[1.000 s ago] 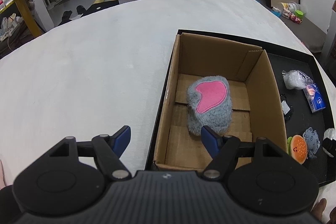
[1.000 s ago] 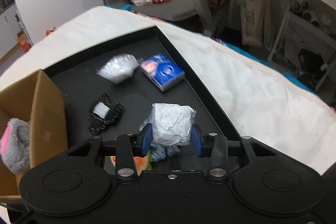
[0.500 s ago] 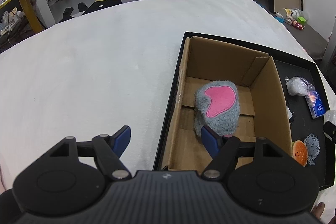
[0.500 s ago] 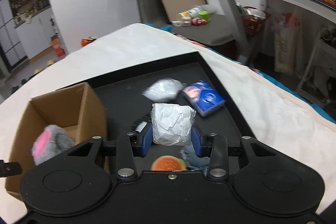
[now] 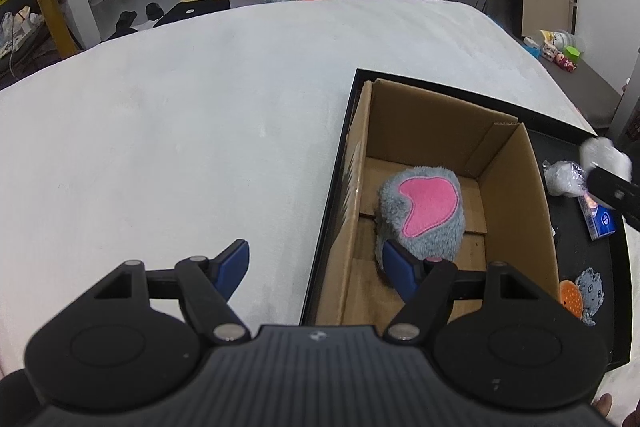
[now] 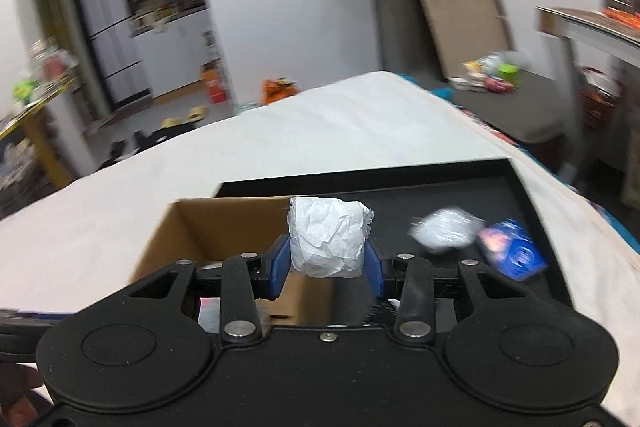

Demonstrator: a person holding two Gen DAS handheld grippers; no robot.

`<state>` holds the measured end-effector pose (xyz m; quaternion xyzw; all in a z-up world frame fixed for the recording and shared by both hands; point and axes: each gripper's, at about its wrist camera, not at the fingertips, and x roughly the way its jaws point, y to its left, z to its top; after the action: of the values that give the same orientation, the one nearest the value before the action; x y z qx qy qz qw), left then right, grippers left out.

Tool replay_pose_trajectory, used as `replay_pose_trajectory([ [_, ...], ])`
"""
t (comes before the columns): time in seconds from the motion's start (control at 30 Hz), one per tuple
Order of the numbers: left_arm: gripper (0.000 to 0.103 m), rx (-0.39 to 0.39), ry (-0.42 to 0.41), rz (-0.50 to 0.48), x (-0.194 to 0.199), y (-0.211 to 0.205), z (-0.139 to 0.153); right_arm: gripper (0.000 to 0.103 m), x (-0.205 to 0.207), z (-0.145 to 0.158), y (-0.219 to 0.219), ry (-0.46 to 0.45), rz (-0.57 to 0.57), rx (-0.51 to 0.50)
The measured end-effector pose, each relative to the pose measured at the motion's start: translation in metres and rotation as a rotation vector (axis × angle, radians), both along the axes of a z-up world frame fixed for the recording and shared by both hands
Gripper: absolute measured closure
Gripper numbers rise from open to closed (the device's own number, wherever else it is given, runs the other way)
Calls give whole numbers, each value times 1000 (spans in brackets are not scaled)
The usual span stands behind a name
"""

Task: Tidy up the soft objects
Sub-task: 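Carry the foil item with the right gripper and drop it into the box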

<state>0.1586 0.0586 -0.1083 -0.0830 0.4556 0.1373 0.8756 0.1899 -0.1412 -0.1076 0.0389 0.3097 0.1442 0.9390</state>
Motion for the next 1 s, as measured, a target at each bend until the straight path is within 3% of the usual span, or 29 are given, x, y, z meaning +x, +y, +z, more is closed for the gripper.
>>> replay_pose_trajectory([
  [0.2, 38, -35, -19, -15, 0, 3, -1, 64, 7, 2, 27, 3, 117, -31],
  [0.37, 60, -87, -13, -10, 3, 7, -3, 64, 14, 6, 43, 10, 167, -40],
  [0.67, 88, -169, -1, 11, 10, 16, -10, 64, 28, 4, 66, 48, 246, -42],
  [1.0, 91, -220, -2, 50, 13, 24, -12, 61, 33, 7, 92, 45, 361, -93],
])
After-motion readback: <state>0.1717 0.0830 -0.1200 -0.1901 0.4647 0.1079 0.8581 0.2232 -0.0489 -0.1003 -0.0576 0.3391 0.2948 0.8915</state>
